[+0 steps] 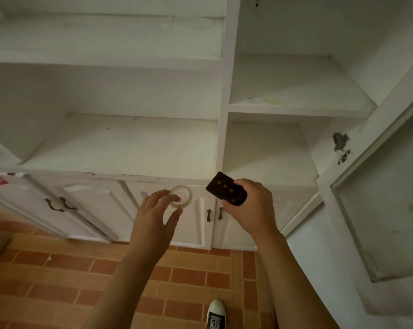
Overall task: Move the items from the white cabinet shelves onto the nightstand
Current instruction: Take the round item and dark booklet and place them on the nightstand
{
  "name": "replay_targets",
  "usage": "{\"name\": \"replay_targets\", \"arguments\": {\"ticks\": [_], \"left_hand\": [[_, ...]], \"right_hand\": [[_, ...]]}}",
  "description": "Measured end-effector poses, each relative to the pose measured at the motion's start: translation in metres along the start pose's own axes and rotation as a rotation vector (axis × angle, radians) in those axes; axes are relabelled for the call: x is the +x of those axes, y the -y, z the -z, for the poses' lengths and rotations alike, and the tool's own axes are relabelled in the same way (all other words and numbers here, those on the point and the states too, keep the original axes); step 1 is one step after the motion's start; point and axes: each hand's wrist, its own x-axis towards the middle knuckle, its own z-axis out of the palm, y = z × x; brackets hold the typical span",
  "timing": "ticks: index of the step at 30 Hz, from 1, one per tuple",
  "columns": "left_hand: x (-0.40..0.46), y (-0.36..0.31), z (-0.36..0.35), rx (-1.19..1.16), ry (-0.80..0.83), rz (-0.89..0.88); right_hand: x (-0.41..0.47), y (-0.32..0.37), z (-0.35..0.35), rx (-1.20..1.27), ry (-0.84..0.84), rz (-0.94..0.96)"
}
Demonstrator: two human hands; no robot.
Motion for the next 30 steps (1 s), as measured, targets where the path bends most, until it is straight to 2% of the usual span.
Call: {"name": "replay_targets", "arguments": {"ticks": [16, 30], "left_hand": [[-0.172, 0.066, 0.178, -0.028, -0.340, 0.246], [-0.328, 0.115, 0.311, 0.150, -0.678, 0.459]], "right_hand": [[-0.103, 0.203, -0.039, 0.093, 0.172, 0.290], [-0.183, 0.383, -0.111, 0.219, 0.407, 0.624]]}}
